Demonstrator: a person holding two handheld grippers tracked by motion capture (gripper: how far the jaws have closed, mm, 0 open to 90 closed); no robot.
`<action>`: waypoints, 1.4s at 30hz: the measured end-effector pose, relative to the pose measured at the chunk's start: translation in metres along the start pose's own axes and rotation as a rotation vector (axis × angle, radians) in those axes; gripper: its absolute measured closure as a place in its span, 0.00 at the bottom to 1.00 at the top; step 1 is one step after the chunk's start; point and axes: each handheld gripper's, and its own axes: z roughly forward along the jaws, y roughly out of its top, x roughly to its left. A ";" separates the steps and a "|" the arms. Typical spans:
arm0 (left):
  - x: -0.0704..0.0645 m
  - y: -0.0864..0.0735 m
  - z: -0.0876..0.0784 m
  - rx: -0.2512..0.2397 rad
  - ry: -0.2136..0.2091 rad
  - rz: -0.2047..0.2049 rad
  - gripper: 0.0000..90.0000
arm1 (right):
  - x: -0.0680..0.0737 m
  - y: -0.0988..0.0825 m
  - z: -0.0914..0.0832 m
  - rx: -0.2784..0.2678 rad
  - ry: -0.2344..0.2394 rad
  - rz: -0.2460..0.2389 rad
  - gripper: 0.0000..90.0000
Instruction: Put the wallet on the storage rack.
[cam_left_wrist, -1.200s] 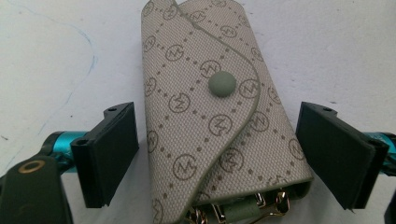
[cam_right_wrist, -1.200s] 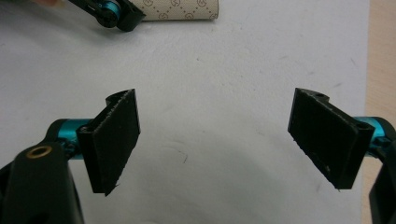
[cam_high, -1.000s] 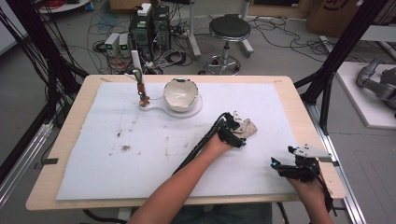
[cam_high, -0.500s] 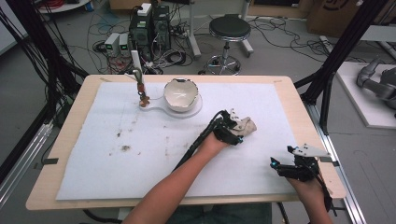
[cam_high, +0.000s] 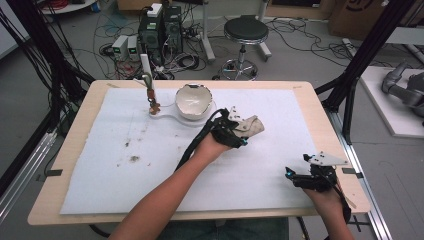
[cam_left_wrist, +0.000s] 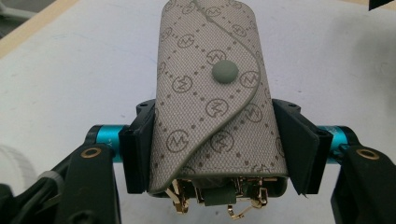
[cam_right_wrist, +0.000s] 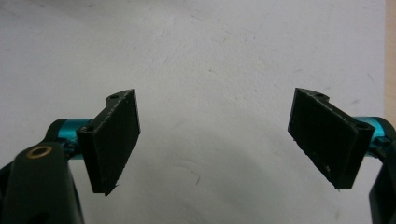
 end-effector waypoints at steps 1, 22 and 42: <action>0.001 0.000 -0.003 -0.002 0.002 -0.004 0.40 | 0.000 0.001 0.001 0.000 0.005 0.001 0.19; 0.046 -0.029 -0.092 -0.057 0.129 -0.072 0.40 | 0.015 0.027 0.033 0.000 0.069 -0.063 0.19; 0.095 -0.064 -0.136 -0.027 0.270 -0.173 0.40 | 0.026 0.043 0.054 0.004 0.110 -0.105 0.19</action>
